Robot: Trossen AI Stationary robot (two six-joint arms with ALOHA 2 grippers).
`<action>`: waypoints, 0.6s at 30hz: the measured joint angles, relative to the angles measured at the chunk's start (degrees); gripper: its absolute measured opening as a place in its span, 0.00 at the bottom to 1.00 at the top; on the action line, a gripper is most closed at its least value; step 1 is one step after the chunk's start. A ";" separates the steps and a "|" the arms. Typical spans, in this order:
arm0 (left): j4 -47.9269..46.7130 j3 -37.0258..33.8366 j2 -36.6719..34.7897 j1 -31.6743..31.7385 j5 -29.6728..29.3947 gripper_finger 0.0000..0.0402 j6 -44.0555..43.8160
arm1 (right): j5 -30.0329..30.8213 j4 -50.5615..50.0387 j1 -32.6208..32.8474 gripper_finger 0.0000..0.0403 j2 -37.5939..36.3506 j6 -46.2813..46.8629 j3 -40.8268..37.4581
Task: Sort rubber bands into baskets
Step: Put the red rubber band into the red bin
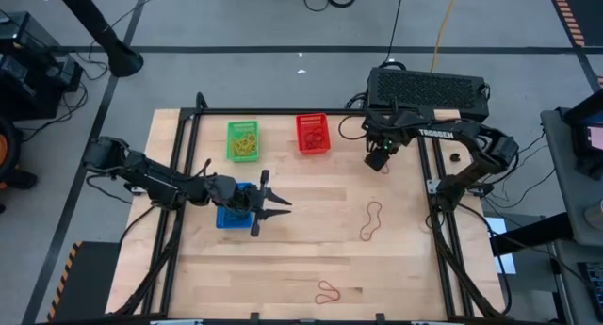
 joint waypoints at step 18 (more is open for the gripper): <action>-0.01 0.00 0.00 0.00 0.10 0.24 -0.02 | -4.67 11.92 -3.76 0.25 -0.26 -1.51 -9.77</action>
